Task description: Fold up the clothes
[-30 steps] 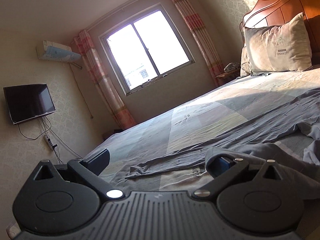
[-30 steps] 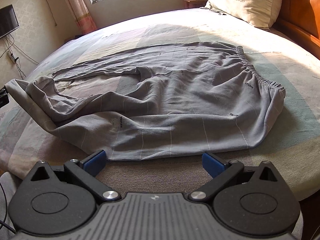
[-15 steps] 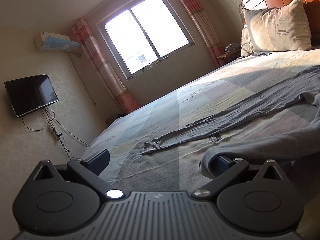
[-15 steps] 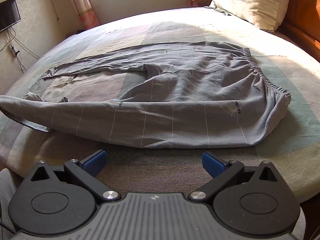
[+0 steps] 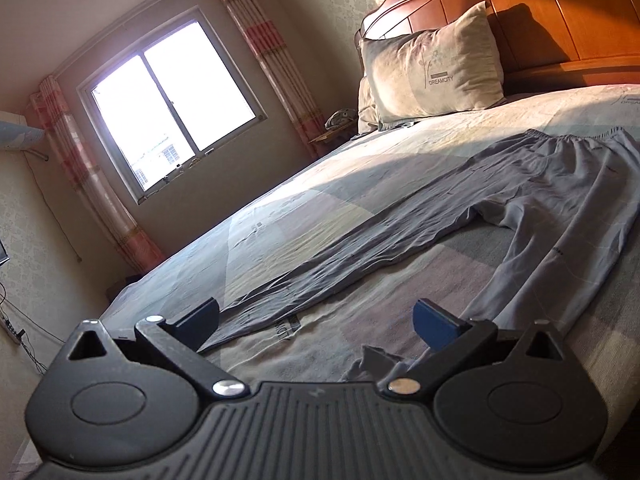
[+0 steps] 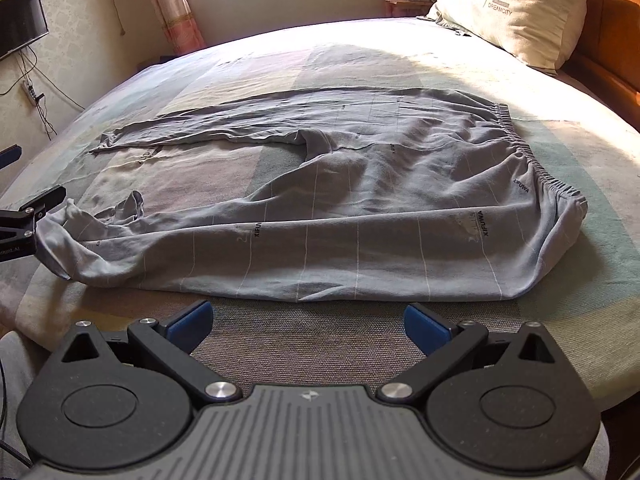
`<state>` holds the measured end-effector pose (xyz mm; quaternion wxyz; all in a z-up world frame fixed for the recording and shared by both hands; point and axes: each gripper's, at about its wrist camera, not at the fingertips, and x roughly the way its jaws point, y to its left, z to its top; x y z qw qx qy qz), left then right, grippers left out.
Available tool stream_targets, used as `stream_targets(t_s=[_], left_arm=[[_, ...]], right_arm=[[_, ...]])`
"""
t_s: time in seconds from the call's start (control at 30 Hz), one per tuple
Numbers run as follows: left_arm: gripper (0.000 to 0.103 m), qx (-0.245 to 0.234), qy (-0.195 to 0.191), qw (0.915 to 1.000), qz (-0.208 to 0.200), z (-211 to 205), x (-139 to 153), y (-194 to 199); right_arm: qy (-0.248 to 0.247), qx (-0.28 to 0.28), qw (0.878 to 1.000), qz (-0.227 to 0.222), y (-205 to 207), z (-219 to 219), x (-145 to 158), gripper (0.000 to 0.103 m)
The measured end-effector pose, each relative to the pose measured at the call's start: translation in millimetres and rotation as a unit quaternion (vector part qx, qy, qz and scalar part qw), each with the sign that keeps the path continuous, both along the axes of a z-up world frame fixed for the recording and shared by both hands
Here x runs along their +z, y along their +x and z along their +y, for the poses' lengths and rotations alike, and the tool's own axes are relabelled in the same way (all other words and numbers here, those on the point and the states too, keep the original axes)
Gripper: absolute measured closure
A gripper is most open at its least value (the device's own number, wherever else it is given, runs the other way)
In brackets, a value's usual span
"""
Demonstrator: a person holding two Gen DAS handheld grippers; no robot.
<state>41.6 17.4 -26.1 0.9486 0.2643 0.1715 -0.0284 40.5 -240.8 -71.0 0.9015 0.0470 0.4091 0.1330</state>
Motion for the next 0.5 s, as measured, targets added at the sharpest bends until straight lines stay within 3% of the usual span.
stream_targets(t_s=[0.2, 0.33, 0.5], left_arm=[[0.001, -0.064, -0.014, 0.9974, 0.028, -43.5, -3.3, 10.3], [0.001, -0.083, -0.038, 0.9947, 0.047, -59.1, -2.8, 6.2], [0.001, -0.071, -0.077, 0.9913, 0.081, -61.8, -4.4, 3.0]], right_arm=[[0.02, -0.022, 1.0, -0.005, 0.4, -21.3, -2.3, 0.0], [0.066, -0.071, 0.995, -0.006, 7.2, -65.2, -4.0, 0.0], [0.207, -0.141, 0.968, 0.024, 24.6, -135.9, -24.7, 0.0]])
